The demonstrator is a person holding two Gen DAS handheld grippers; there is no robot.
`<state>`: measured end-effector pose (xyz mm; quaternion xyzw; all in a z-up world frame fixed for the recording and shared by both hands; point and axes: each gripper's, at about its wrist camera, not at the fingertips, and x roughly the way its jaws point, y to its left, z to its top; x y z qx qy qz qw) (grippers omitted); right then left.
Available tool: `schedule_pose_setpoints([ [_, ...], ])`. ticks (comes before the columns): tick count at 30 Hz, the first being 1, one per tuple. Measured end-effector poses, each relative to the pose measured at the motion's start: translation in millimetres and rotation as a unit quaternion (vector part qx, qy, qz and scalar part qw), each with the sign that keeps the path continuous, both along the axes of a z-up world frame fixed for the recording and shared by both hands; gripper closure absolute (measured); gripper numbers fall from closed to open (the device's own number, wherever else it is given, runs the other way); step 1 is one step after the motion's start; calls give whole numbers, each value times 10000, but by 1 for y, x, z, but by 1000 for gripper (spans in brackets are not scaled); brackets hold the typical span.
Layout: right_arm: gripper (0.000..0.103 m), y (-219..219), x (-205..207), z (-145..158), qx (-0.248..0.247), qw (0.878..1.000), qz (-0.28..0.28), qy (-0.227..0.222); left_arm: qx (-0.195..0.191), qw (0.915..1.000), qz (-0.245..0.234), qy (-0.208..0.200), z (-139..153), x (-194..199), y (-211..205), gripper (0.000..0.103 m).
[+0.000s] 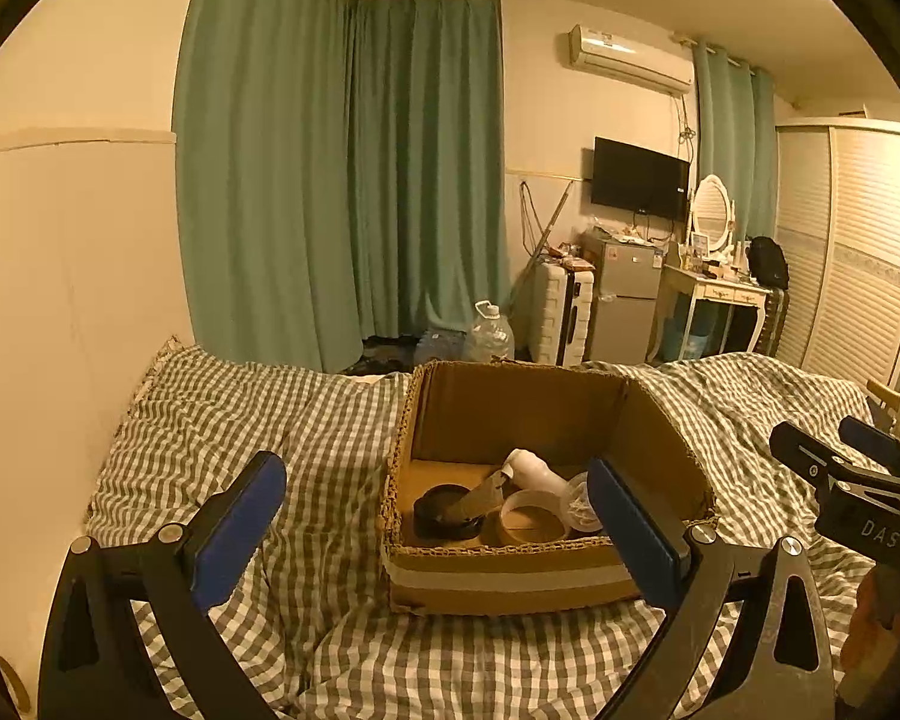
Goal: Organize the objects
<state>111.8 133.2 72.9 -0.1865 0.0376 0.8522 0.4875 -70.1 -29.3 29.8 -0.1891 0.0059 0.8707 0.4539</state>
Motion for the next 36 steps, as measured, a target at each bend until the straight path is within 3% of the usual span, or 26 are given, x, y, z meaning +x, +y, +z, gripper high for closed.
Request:
schedule_pose_setpoints([
  [36, 0, 0, -9, -10, -50, 9998, 84, -175, -86, 9999, -107, 76, -3, 0, 4, 0],
])
